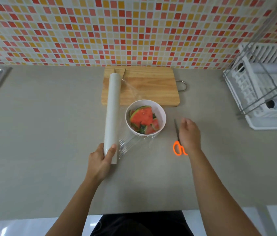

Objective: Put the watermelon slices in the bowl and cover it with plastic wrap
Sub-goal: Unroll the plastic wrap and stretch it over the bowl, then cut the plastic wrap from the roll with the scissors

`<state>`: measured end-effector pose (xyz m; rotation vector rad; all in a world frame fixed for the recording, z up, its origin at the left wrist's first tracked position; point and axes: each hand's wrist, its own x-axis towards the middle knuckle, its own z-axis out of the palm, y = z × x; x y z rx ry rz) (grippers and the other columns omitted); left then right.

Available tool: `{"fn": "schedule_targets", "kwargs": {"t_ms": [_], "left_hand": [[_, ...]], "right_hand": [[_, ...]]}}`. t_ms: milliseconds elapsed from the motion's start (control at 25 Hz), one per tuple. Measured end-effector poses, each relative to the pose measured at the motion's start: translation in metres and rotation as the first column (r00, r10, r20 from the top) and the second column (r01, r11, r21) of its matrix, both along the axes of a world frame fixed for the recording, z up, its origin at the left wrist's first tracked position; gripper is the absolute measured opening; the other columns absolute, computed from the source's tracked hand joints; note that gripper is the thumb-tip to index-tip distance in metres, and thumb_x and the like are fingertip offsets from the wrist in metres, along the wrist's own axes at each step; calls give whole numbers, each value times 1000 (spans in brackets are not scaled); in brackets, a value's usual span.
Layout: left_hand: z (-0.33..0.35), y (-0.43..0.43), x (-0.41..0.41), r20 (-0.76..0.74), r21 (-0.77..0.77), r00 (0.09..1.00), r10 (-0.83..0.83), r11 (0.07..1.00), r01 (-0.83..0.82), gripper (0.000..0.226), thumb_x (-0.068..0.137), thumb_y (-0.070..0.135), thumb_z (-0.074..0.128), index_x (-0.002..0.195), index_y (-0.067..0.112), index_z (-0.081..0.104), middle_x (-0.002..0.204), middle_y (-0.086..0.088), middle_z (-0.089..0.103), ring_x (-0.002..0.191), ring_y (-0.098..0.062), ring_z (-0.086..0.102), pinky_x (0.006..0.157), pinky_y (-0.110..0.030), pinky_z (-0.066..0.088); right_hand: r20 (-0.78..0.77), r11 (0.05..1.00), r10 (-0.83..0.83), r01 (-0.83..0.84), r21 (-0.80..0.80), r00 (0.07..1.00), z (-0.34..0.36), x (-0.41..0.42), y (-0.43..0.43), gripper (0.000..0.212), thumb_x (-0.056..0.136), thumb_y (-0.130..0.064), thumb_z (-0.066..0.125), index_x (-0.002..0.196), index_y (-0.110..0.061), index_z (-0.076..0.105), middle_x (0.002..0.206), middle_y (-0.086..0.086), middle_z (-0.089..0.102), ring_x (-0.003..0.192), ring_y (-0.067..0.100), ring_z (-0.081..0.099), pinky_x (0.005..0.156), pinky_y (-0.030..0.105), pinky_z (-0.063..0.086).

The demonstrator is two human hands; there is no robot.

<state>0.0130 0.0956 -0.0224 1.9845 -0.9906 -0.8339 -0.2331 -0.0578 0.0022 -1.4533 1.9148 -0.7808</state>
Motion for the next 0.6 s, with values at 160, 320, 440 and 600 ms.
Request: {"fn": "schedule_targets", "kwargs": {"t_ms": [160,320,440,600], "left_hand": [[-4,-1,3,-13,-13,1000,1,1000,-1,46,79,61,44,79,18,59,66,2,60,61,-11,56,54,-26,41],[-8,-1,4,-61,-25,998,11,1000,-13,60,73,68,42,82,12,61,70,-3,62,64,-20,57,60,-37,46],[-11,-1,4,-75,-22,997,24,999,-25,59,73,70,42,81,14,61,69,-2,61,63,-18,56,58,-35,45],[-13,-1,5,-90,-31,996,30,999,-33,50,73,70,43,73,22,58,65,4,59,59,-11,54,53,-29,40]], "right_hand": [[-254,1000,22,-17,19,967,-14,-19,53,19,80,-10,58,97,-2,62,98,23,60,94,38,55,77,37,38],[-362,991,69,-22,132,930,-17,-15,55,28,88,-26,57,99,-1,61,100,24,63,96,36,57,75,38,37],[-363,991,73,-27,130,929,-7,-16,55,29,91,-28,54,104,-2,62,100,22,67,98,36,60,74,37,40],[209,994,94,-102,28,973,23,-2,67,28,91,-20,52,118,-25,54,87,-10,66,88,16,64,67,19,44]]}}
